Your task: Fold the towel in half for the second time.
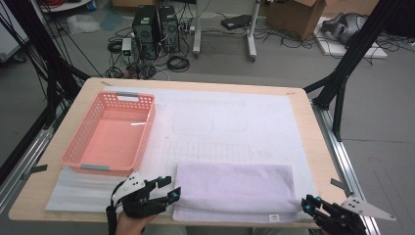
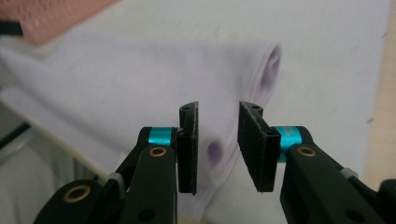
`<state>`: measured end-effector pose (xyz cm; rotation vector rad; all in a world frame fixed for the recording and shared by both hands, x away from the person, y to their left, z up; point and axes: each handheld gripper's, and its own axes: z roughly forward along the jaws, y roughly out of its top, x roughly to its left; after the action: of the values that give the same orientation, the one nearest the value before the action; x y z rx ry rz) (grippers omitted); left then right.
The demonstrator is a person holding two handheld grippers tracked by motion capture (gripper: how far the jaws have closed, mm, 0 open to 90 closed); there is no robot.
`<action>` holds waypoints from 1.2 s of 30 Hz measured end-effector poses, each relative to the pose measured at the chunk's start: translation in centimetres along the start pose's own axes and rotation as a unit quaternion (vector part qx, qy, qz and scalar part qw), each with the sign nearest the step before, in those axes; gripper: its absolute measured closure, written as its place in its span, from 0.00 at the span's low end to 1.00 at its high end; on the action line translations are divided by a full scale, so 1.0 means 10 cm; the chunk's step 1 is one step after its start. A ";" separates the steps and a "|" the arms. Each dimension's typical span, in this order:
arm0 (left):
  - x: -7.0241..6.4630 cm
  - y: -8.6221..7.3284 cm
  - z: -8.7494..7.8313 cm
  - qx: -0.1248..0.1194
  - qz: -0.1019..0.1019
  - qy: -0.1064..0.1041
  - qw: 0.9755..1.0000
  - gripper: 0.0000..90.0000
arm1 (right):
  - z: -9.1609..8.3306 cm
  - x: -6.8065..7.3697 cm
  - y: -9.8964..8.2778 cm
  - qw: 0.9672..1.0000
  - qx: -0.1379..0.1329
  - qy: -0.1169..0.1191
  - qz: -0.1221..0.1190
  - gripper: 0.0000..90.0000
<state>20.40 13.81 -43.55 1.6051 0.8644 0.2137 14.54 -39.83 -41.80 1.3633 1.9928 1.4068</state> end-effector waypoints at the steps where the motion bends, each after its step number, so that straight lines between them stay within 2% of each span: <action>1: 0.02 0.02 0.01 0.000 0.002 0.004 1.000 0.47 | -0.01 -0.03 0.03 1.000 -0.011 -0.007 0.003 0.77; 4: 0.09 0.05 0.08 0.003 0.000 0.015 1.000 0.47 | 0.11 -0.09 0.13 1.000 0.001 -0.022 -0.002 0.81; 8: 0.18 0.10 0.17 0.011 0.000 0.028 1.000 0.48 | 0.45 -0.08 0.16 0.998 0.060 -0.009 -0.023 0.81; 10: 0.21 0.12 0.19 0.013 0.001 0.031 0.999 0.48 | 0.58 -0.05 0.14 0.995 0.090 0.003 -0.039 0.83; 11: 0.22 0.13 0.20 0.012 0.001 0.032 0.999 0.48 | 0.60 -0.03 0.12 0.993 0.104 0.016 -0.048 0.83; 13: 0.23 0.13 0.21 0.017 0.006 0.035 0.999 0.48 | 0.55 0.01 0.06 0.988 0.128 0.041 -0.069 0.84; 14: 0.24 0.14 0.22 0.019 0.009 0.036 0.999 0.47 | 0.49 0.03 0.02 0.986 0.138 0.044 -0.084 0.84; 17: 0.28 0.17 0.27 0.022 0.009 0.040 0.999 0.47 | 0.33 0.01 -0.05 0.986 0.136 0.053 -0.081 0.82; 20: 0.30 0.20 0.32 0.028 0.013 0.044 0.999 0.47 | 0.22 -0.06 -0.02 0.991 0.109 0.050 -0.066 0.80; 22: 0.33 0.21 0.37 0.033 0.013 0.050 0.998 0.46 | 0.22 -0.11 0.04 0.994 0.086 0.036 -0.052 0.77; 25: 0.38 0.22 0.43 0.043 0.007 0.058 0.997 0.45 | 0.32 -0.16 0.12 0.997 0.068 0.013 -0.043 0.74; 27: 0.42 0.24 0.49 0.059 0.006 0.063 0.996 0.46 | 0.42 -0.18 0.17 0.997 0.061 0.006 -0.040 0.73; 29: 0.45 0.24 0.55 0.077 0.001 0.071 0.995 0.47 | 0.53 -0.19 0.23 0.997 0.058 -0.004 -0.046 0.67; 31: 0.49 0.24 0.60 0.100 -0.003 0.068 0.993 0.49 | 0.66 -0.21 0.28 0.996 0.062 -0.026 -0.052 0.58; 32: 0.51 0.23 0.62 0.110 -0.010 0.065 0.992 0.51 | 0.72 -0.24 0.29 0.997 0.065 -0.030 -0.042 0.57; 33: 0.52 0.22 0.64 0.121 -0.013 0.062 0.991 0.52 | 0.78 -0.27 0.30 0.997 0.069 -0.029 -0.033 0.58; 34: 0.53 0.21 0.66 0.133 -0.016 0.057 0.989 0.56 | 0.84 -0.28 0.30 0.996 0.077 -0.031 -0.028 0.64; 35: 0.52 0.20 0.67 0.145 -0.016 0.052 0.988 0.65 | 0.89 -0.30 0.30 0.995 0.092 -0.030 -0.028 0.74; 36: 0.51 0.19 0.68 0.152 -0.010 0.050 0.987 0.78 | 0.93 -0.31 0.29 0.994 0.102 -0.029 -0.024 0.86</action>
<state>28.71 11.80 -45.12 1.8804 1.0278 0.1546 24.17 -37.37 -44.17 1.4105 2.1647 1.1560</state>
